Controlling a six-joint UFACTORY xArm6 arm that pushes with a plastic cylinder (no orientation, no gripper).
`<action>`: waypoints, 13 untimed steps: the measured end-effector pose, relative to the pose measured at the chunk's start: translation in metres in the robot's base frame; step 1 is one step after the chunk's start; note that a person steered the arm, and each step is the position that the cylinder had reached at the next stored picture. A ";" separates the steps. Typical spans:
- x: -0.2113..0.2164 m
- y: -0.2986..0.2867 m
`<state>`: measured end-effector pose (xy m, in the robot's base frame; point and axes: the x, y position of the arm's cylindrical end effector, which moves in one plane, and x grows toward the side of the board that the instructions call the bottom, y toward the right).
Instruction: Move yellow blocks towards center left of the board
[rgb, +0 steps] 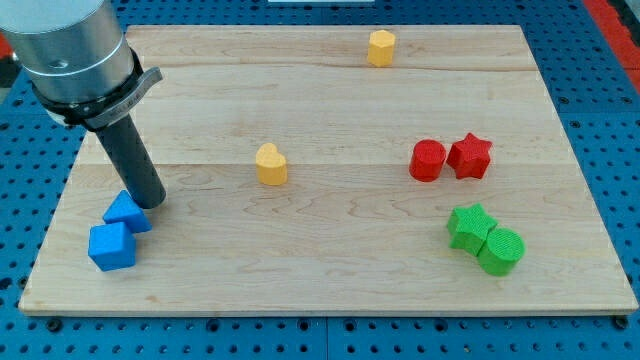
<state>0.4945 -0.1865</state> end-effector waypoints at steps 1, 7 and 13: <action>0.002 0.006; -0.071 0.032; -0.255 0.313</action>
<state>0.2391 0.1268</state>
